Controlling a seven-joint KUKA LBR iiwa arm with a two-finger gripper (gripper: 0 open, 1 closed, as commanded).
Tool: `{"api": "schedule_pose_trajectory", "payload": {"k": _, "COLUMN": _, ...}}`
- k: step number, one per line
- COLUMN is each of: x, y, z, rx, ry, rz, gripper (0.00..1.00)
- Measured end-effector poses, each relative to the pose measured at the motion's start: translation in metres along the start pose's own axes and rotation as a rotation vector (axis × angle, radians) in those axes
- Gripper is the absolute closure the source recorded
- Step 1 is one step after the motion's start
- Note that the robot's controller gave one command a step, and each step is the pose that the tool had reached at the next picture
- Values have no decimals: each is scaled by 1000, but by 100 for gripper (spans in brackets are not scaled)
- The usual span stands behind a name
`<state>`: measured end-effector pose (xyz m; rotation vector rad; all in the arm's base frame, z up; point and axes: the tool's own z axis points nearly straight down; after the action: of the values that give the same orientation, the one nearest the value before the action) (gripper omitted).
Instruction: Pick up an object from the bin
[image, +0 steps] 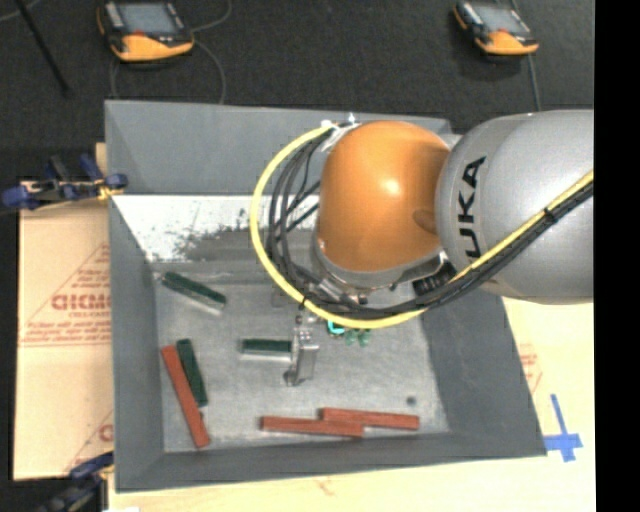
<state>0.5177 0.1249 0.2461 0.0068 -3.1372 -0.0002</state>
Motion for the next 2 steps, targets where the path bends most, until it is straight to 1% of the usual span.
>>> {"api": "schedule_pose_trajectory", "payload": {"k": 1, "x": -84, "y": -9, "z": 153, "rx": 0, "ry": -5, "rz": -6, "gripper": 0}}
{"api": "schedule_pose_trajectory", "payload": {"k": 2, "x": -58, "y": -34, "z": 177, "rx": 0, "ry": -4, "rz": 30, "gripper": 0}}
